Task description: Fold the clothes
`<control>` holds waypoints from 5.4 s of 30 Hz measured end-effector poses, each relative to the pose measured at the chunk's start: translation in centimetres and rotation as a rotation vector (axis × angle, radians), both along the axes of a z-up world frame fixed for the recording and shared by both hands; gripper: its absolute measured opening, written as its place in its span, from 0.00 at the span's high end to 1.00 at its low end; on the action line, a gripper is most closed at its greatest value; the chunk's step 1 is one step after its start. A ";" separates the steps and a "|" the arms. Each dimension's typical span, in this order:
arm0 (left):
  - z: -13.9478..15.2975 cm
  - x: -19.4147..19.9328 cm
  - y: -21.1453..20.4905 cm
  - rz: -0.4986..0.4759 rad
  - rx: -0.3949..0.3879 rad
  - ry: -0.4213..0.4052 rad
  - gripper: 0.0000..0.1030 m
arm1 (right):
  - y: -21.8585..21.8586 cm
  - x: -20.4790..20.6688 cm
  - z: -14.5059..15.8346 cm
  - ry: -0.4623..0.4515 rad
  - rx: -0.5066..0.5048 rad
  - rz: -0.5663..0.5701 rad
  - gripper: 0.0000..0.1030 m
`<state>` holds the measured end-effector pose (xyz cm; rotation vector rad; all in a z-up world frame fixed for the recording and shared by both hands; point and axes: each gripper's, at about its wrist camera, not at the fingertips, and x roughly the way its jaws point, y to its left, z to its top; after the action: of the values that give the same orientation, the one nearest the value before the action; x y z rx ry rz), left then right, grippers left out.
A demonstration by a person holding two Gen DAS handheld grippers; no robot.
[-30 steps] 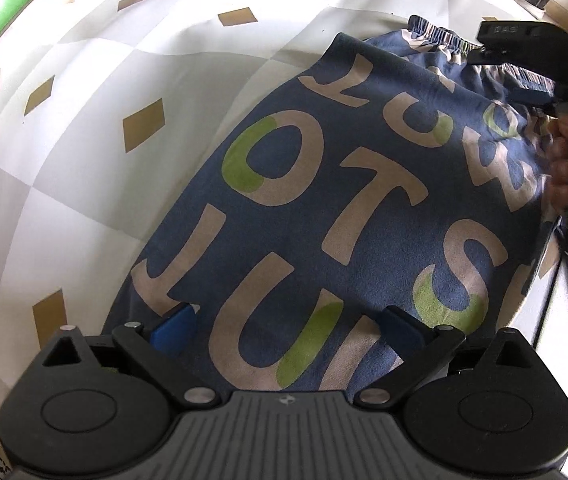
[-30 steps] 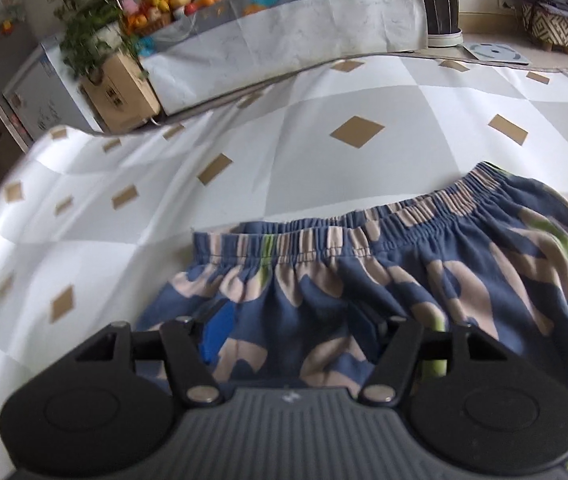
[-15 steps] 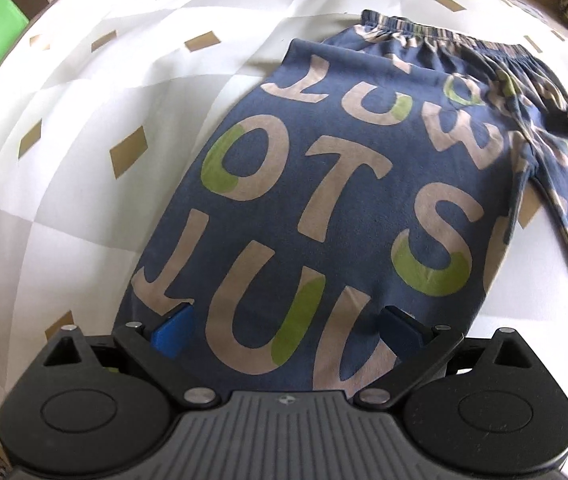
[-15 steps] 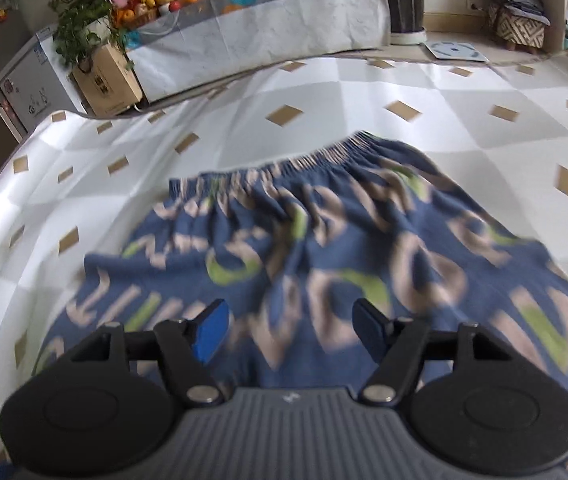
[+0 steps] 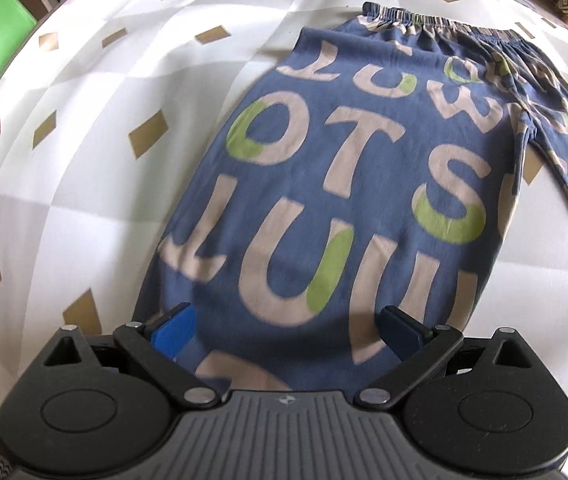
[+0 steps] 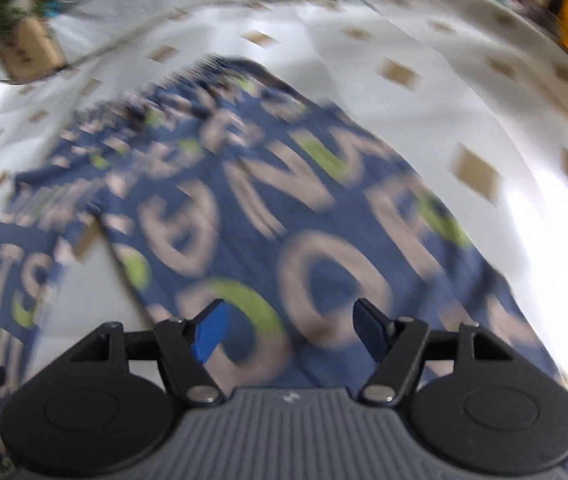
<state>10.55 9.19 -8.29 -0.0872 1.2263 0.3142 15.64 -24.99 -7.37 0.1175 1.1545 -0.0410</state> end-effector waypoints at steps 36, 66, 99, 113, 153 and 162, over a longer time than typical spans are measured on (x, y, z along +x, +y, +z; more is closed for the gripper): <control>-0.4 -9.9 -2.1 -0.035 -0.060 -0.085 0.06 | 0.0 -15.0 -0.9 -0.032 -0.074 -0.097 0.21; -0.5 -14.5 -1.0 0.007 -0.073 -0.045 0.06 | -2.9 -18.7 -1.1 0.022 -0.071 -0.302 0.18; -0.1 -16.8 2.3 0.189 -0.191 -0.090 0.07 | -1.3 -19.9 0.7 -0.035 0.053 -0.261 0.18; -0.5 -18.2 -2.4 0.061 -0.145 0.009 0.02 | -1.1 -19.8 0.6 -0.038 0.099 -0.279 0.18; 0.1 -19.1 0.8 0.268 -0.270 -0.095 0.07 | -0.4 -19.7 0.0 -0.016 0.091 -0.273 0.18; -0.5 -19.3 -0.9 0.175 -0.185 -0.022 0.07 | -0.2 -19.7 0.0 0.002 0.091 -0.260 0.18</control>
<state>-8.70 8.29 -8.76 -0.3585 1.2262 0.3506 -4.07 -25.22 -7.41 0.3477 1.1380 -0.2186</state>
